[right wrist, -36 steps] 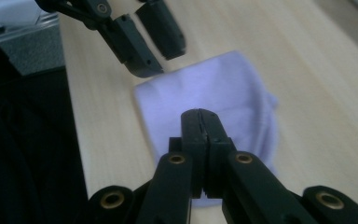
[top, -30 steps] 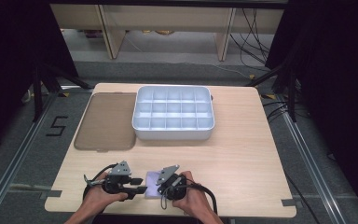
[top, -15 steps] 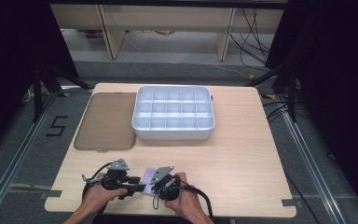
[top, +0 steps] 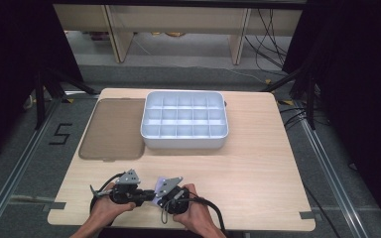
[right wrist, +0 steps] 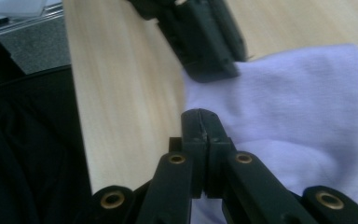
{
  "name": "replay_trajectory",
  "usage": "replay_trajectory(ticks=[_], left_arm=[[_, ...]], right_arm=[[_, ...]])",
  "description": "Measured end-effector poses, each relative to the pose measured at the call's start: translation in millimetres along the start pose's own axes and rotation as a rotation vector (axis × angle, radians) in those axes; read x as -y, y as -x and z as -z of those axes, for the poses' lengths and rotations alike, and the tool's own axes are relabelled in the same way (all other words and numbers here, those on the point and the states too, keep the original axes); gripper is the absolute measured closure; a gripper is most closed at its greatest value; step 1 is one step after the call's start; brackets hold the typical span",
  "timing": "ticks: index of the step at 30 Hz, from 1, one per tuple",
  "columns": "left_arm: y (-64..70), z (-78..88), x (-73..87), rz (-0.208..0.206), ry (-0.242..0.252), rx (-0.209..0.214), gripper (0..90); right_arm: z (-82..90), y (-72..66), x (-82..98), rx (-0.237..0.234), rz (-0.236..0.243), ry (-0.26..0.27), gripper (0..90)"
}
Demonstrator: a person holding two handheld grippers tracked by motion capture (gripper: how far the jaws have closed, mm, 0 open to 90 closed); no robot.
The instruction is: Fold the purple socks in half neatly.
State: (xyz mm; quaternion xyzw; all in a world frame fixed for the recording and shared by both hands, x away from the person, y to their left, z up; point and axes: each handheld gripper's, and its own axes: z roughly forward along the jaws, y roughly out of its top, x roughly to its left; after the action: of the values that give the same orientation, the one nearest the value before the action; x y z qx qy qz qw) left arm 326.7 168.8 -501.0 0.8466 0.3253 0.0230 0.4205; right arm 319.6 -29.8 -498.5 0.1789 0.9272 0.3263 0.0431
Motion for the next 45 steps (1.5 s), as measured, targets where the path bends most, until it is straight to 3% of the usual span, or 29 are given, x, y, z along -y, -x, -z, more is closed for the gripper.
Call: replay_trajectory(ticks=[4, 7, 9, 11, 12, 13, 14, 16, 18, 19, 20, 23, 25, 26, 29, 34, 38, 39, 41, 44, 45], left_arm=[[2.8, -0.4, -0.9, -0.033, -0.003, -0.024, 83.8], [4.7, -0.2, -2.1, -0.055, -0.016, -0.037, 83.9], [6.4, -0.1, -3.2, -0.067, -0.006, -0.032, 83.9], [7.9, 0.2, -3.3, -0.052, -0.008, -0.034, 84.0], [6.9, 0.7, -3.7, -0.069, -0.016, -0.044, 84.0], [6.2, 1.1, -4.4, -0.087, -0.019, -0.044, 84.0], [6.9, 0.7, -4.5, -0.082, -0.009, -0.040, 84.0], [8.1, 0.1, -4.5, -0.083, -0.005, -0.044, 84.0], [9.1, 0.0, -4.7, -0.081, -0.010, -0.051, 84.0], [9.5, 0.3, -5.0, -0.087, -0.010, -0.048, 84.1], [9.4, 1.1, -5.3, -0.100, -0.014, -0.052, 84.1], [10.5, 0.2, -5.2, -0.094, -0.001, -0.050, 84.1], [11.0, 0.7, -5.0, -0.098, -0.004, -0.055, 84.0], [11.7, 0.1, -4.6, -0.086, -0.001, -0.053, 84.0], [11.5, 0.3, -5.7, -0.110, 0.000, -0.052, 84.0], [12.3, 1.8, -6.2, -0.112, 0.010, -0.059, 83.9], [13.1, 2.7, -6.0, -0.109, 0.016, -0.058, 83.8], [12.3, 4.1, -6.5, -0.125, -0.001, -0.067, 83.8], [13.2, 3.9, -6.5, -0.114, 0.016, -0.059, 83.8], [13.3, 4.6, -7.0, -0.130, 0.019, -0.064, 83.7], [15.2, 4.4, -7.2, -0.112, 0.026, -0.061, 83.7]], right_arm=[[8.5, 10.8, -0.5, 0.056, -0.036, 0.026, 90.0], [8.6, 24.3, 0.8, 0.113, -0.030, 0.023, 90.0], [4.6, 28.0, 3.3, 0.113, -0.040, 0.001, 90.0], [4.6, 27.0, 3.7, 0.111, -0.044, -0.009, 90.0], [6.1, 26.3, 2.7, 0.109, -0.067, -0.014, 90.0], [7.0, 29.9, 2.3, 0.117, -0.031, 0.008, 90.0], [8.4, 32.2, 1.5, 0.132, -0.033, 0.028, 90.0], [11.7, 36.6, -0.6, 0.145, -0.068, 0.012, 90.0], [6.3, 42.1, 1.4, 0.172, -0.052, 0.010, 90.0], [5.3, 42.7, 1.9, 0.168, -0.067, 0.013, 90.0], [6.4, 43.8, 1.3, 0.156, -0.048, 0.011, 90.0], [9.5, 45.4, 1.4, 0.150, -0.063, 0.029, 90.0], [13.0, 46.9, 0.6, 0.185, -0.072, 0.045, 90.0], [13.7, 47.5, 0.6, 0.183, -0.081, 0.043, 90.0], [7.6, 50.3, 4.1, 0.184, -0.053, 0.010, 90.0], [22.5, 50.6, 3.2, 0.182, -0.100, 0.062, 90.0], [39.2, 45.9, 9.8, 0.156, -0.088, 0.075, 89.6], [42.5, 43.1, 13.2, 0.156, -0.091, 0.078, 89.3], [47.3, 38.0, 19.4, 0.136, -0.111, 0.075, 89.3], [46.9, 31.6, 25.4, 0.112, -0.109, 0.067, 89.1], [45.6, 29.8, 26.9, 0.113, -0.131, 0.051, 89.0]])
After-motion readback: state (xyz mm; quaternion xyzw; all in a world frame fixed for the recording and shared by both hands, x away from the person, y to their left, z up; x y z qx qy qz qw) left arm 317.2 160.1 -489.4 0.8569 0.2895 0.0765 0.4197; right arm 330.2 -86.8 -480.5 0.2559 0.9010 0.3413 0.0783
